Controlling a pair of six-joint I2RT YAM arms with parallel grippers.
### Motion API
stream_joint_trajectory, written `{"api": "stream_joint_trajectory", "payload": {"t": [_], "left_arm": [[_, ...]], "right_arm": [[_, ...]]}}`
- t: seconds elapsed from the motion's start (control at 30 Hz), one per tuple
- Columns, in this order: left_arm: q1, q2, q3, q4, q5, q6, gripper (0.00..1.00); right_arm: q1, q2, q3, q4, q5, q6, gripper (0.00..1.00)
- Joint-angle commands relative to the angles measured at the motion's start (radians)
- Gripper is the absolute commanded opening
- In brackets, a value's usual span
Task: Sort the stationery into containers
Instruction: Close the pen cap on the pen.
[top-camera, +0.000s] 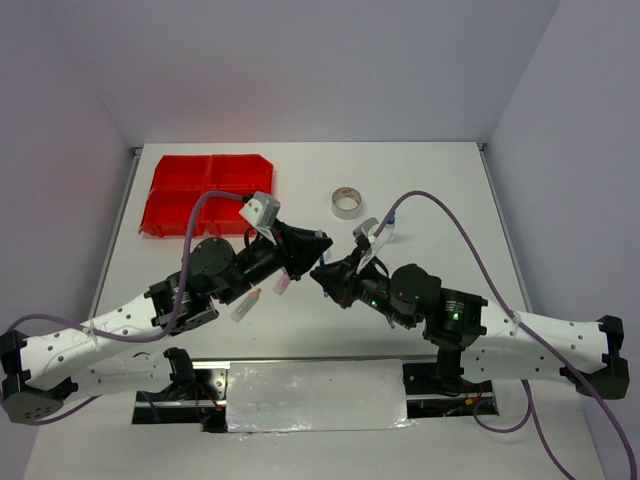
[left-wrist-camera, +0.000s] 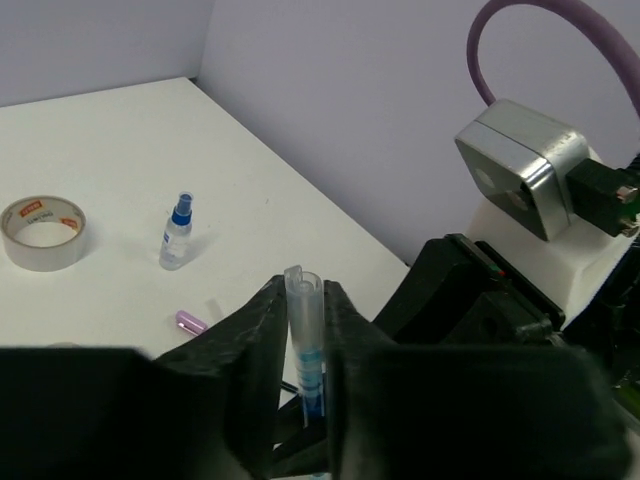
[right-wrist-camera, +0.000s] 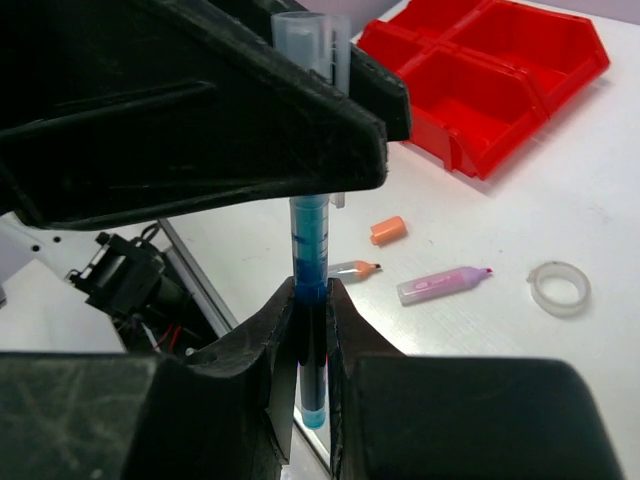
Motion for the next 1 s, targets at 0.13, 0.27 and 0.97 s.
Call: {"api": "stream_joint_trajectory", "payload": {"t": [0.13,0.27,0.97], "left_arm": [[-0.001,0.025,0.06,-0.005,0.02,-0.016,0.0],[-0.001,0.023,0.039,0.011,0.029,-0.03,0.0],[-0.004,0.043,-0.096,0.05,0.21,-0.039,0.0]], "right_arm": [[0.002,0.015,0.082,-0.004,0.031,-0.02,0.0],[0.0,0.023,0.116,0.007,0.05,-0.04,0.0],[-0.113,0.153,0.611,0.047,-0.015,-0.247,0.0]]}}
